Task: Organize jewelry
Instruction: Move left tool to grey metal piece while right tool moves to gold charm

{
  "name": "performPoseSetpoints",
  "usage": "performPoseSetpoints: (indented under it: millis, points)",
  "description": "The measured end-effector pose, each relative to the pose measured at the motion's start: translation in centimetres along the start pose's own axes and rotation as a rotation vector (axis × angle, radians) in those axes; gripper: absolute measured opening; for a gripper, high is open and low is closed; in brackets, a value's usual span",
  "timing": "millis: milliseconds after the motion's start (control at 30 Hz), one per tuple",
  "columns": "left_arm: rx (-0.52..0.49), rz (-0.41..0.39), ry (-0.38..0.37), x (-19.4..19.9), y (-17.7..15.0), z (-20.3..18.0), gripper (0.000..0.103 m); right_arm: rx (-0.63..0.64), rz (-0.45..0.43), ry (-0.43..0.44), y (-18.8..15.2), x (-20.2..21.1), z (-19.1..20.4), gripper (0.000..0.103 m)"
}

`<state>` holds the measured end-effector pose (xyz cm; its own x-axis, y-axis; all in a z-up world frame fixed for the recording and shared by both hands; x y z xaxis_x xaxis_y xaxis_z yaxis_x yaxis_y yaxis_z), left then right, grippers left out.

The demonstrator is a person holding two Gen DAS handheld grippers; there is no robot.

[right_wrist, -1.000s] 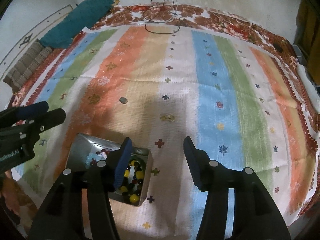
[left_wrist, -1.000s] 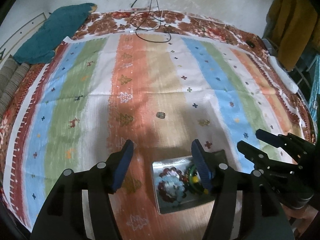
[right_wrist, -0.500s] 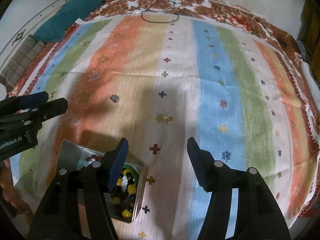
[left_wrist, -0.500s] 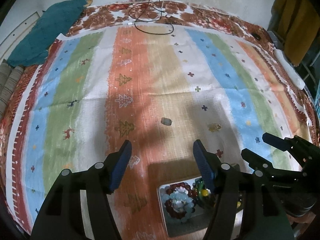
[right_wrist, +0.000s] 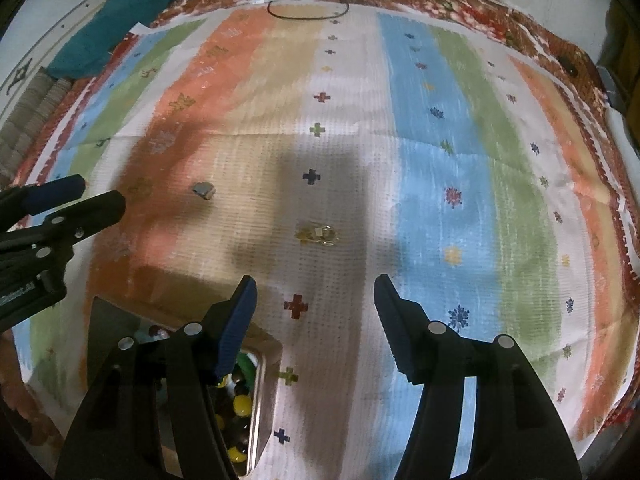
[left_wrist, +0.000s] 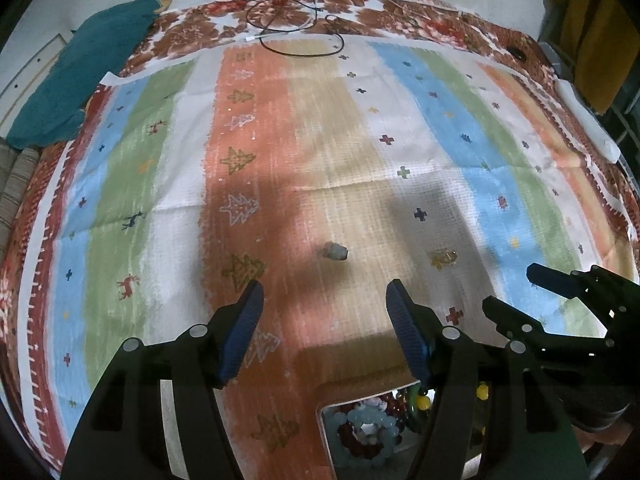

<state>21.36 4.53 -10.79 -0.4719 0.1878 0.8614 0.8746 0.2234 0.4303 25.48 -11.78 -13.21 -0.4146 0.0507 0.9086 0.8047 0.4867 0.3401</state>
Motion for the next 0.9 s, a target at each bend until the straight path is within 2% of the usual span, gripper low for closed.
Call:
performPoseSetpoints:
  millis: [600, 900]
  points:
    - [-0.029, 0.078, 0.018, -3.9, 1.3, 0.7, 0.064, -0.017, 0.075, 0.004, 1.3, -3.5, -0.3, 0.061]
    - [-0.019, 0.107, -0.017, -5.8, 2.3, 1.4, 0.062, -0.045, 0.138, 0.020, 1.8, -6.3, -0.8, 0.061]
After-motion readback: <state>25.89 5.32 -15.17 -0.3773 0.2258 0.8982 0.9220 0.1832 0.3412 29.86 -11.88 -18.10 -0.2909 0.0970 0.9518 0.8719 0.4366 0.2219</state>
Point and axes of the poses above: each gripper's, at about its wrist camera, not at the fingertips, and x roughly against the way its jaws point, z to its left, y to its top, the point moved 3 cm from there along -x, roughly the way its jaws point, and after that the axes turned 13 degrees about -y, right-handed, at the moved point
